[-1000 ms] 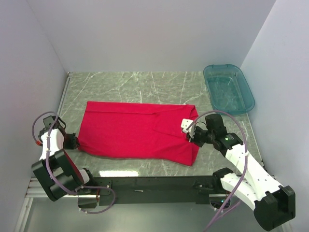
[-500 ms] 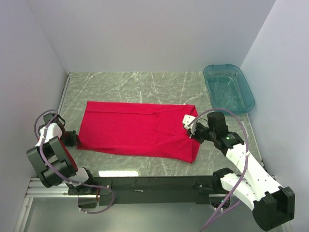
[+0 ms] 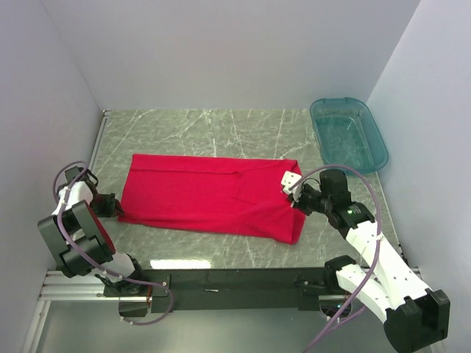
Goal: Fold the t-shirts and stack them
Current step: Fold the tshirt
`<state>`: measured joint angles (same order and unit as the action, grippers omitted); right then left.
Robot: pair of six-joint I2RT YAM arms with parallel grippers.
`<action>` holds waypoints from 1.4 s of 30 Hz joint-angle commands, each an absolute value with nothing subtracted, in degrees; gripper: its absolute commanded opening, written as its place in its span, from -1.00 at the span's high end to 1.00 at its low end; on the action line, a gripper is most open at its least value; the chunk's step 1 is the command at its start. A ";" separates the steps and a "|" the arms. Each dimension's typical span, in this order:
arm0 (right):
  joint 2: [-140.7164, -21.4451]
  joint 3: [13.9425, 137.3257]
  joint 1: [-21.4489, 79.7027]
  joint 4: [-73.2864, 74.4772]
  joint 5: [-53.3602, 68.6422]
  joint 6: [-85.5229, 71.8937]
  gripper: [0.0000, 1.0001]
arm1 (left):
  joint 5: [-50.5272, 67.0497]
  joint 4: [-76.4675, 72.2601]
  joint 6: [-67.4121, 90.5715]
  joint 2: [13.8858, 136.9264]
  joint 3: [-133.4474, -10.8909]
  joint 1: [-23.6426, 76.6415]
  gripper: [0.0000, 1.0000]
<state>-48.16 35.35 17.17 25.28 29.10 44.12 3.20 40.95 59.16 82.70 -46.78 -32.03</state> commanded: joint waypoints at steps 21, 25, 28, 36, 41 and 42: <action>-50.18 38.23 15.29 18.81 26.46 42.98 1.00 | 4.57 40.08 57.74 90.26 -54.67 -29.36 0.86; -50.54 38.23 15.03 18.20 25.84 42.54 1.00 | 4.57 40.25 57.74 90.96 -55.81 -28.83 0.86; -50.71 37.97 14.94 17.67 25.49 42.19 1.00 | 4.66 40.43 57.74 91.40 -56.42 -28.65 0.86; -52.73 39.02 14.76 16.52 24.78 41.75 1.00 | 4.66 40.78 58.01 92.55 -57.74 -27.78 0.86; -54.32 40.25 14.68 16.26 24.96 41.57 1.00 | 4.66 41.04 58.36 92.90 -58.71 -27.25 0.86; -54.32 40.34 14.68 16.17 24.96 41.49 1.00 | 4.75 41.22 58.36 92.90 -58.88 -27.33 0.86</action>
